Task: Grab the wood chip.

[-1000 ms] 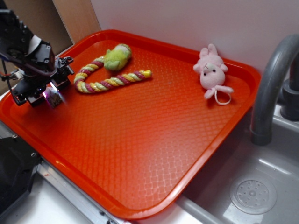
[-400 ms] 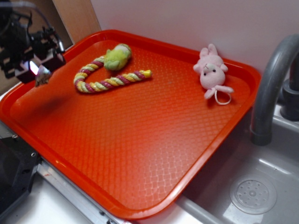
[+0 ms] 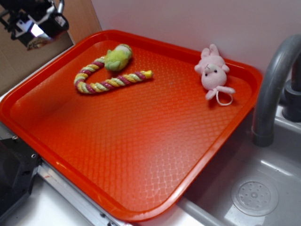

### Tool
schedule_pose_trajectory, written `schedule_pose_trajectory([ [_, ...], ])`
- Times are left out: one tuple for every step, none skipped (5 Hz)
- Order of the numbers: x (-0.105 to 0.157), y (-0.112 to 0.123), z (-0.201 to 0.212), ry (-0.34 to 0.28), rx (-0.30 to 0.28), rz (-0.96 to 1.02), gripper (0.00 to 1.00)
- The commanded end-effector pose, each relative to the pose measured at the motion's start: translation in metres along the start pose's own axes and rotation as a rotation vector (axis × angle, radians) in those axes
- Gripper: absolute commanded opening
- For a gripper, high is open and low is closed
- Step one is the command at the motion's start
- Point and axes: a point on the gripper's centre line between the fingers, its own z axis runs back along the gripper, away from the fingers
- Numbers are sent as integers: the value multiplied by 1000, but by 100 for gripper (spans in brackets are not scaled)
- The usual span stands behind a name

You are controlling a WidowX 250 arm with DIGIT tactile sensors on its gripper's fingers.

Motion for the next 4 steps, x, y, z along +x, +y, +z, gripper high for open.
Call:
schedule_pose_trajectory([
  [-5, -44, 55, -65, -61, -177, 0],
  [-14, -67, 79, -77, -98, -201, 0],
  [-19, -81, 90, -94, -86, -210, 0],
  [-15, -80, 83, -48, -65, -227, 0],
])
